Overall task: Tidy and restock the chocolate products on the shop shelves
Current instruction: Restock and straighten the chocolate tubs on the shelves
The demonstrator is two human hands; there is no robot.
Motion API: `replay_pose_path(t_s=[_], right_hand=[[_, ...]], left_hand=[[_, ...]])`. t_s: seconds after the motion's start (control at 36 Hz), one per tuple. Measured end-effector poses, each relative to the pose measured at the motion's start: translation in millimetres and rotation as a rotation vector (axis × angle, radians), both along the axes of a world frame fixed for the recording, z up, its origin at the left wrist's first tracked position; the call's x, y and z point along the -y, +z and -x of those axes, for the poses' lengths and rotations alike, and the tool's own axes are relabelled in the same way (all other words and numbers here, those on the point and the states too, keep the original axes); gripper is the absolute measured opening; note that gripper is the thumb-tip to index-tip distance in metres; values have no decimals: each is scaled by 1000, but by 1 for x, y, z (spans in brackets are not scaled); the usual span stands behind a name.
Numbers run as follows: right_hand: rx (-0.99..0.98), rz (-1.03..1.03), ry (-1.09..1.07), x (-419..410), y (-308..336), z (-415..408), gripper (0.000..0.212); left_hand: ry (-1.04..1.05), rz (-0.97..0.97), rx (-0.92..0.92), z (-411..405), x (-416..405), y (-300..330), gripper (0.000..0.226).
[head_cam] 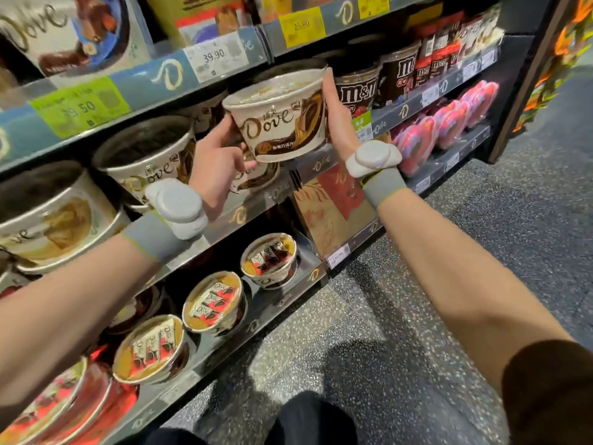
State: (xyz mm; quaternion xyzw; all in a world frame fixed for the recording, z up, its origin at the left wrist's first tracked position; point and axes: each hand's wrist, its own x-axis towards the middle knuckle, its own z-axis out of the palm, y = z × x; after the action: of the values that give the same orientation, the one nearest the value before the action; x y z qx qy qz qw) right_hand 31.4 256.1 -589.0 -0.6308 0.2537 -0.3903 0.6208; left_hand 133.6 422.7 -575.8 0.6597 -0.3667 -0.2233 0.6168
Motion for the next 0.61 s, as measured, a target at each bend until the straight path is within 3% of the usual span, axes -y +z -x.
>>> replay_pose_path(t_s=[0.14, 0.22, 0.39, 0.5, 0.61], right_hand=[[28, 6, 57, -1, 1, -10, 60], [-51, 2, 61, -6, 5, -18, 69], [-137, 149, 97, -14, 6, -33, 52], [-323, 167, 61, -11, 0, -49, 61], [-287, 128, 87, -8, -2, -54, 62]], left_hand=[[37, -15, 80, 1, 2, 5, 87], [71, -33, 120, -7, 4, 6, 84], [168, -69, 69, -24, 1, -7, 83], [215, -72, 26, -37, 6, -19, 91], [208, -65, 6, -43, 15, -24, 99]])
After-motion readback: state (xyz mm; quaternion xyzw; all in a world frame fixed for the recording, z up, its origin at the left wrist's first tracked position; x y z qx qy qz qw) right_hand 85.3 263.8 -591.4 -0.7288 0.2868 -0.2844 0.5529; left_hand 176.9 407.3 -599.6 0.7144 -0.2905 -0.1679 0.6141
